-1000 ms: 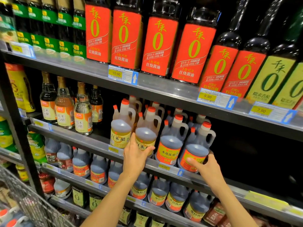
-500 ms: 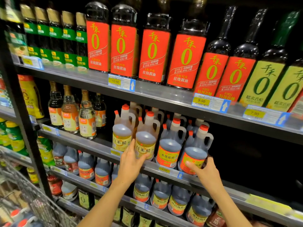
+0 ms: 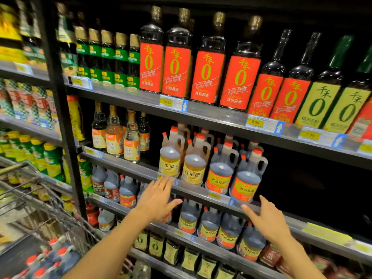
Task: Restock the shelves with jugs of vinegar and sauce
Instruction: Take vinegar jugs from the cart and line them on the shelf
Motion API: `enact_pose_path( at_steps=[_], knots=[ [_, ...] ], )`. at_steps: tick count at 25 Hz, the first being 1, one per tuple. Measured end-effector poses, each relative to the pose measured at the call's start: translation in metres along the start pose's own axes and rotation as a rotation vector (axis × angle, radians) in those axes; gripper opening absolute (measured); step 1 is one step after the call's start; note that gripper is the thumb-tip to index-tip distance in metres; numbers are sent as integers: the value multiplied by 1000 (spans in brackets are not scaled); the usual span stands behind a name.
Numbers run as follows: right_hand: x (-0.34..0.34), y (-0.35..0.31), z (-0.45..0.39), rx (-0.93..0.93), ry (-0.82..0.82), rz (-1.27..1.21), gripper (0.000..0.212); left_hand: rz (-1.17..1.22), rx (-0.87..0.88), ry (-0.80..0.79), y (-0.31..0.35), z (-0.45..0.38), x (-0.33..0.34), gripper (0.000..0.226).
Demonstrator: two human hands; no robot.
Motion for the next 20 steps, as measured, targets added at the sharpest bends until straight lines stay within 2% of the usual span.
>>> enact_pose_path(
  at_steps=[5,10,14,20],
  knots=[
    [21,-54,56,-160,-43,337,105,-104,-110,-154,-69,97,2,98],
    [95,-182,105,-392,-304,203,98,-68,-392,-187,-164,228,-4,96],
    [160,-297,149,-612,-444,62,108,-136,-629,-197,-230,331,1,93],
    [257,-406,181,-942,-611,108,99,-120,-897,-291,-274,411,27,91]
  ],
)
Point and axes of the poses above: each hand's wrist, its own z-axis away from the middle knuckle, its own x-axis out of the palm, y = z × x, the point moved 3 cm from there along -z, towards the middle knuckle, and after that the axes turned 9 degrees about -z, right-handed, at the moved point
